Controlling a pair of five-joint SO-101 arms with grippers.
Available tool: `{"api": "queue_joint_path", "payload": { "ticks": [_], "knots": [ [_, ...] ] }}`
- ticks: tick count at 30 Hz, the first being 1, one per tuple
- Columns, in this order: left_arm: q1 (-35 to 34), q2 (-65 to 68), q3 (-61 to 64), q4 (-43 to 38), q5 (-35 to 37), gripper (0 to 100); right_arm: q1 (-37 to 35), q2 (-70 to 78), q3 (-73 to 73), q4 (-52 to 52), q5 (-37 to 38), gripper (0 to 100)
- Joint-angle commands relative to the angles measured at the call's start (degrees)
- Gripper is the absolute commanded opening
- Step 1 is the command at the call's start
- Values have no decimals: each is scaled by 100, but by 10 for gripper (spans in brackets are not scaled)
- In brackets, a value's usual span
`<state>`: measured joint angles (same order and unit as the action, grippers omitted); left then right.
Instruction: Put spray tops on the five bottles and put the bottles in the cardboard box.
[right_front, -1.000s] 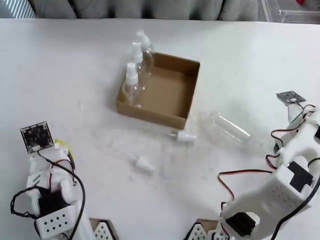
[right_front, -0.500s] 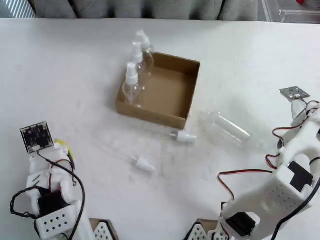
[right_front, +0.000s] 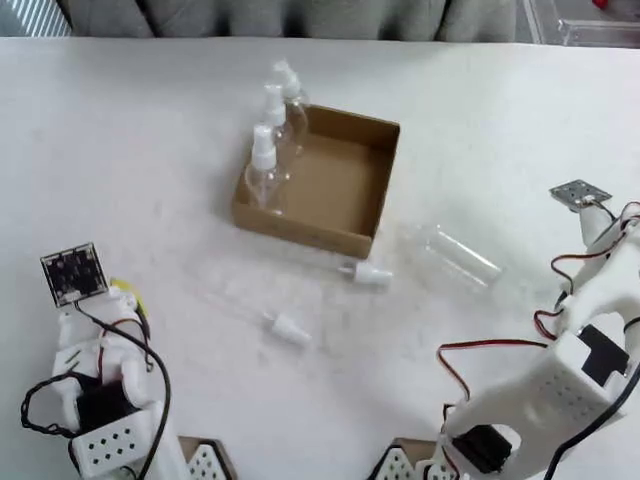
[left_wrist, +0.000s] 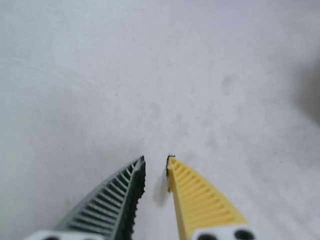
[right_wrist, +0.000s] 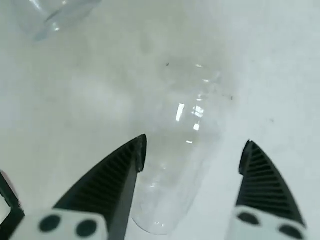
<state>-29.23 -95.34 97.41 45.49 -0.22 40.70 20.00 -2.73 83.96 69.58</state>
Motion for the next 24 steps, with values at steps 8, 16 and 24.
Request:
{"api": "queue_joint_path", "payload": {
  "ticks": [8, 16, 24],
  "knots": [
    [48, -110, -132, -18, -70, 84, -4, -66, 62, -163, 211, 259],
    [40, -110, -132, -9, -70, 84, 31, -57, 149, -163, 246, 259],
    [31, -110, -132, -9, -70, 84, -127, -57, 281, -163, 211, 258]
  ]
}}
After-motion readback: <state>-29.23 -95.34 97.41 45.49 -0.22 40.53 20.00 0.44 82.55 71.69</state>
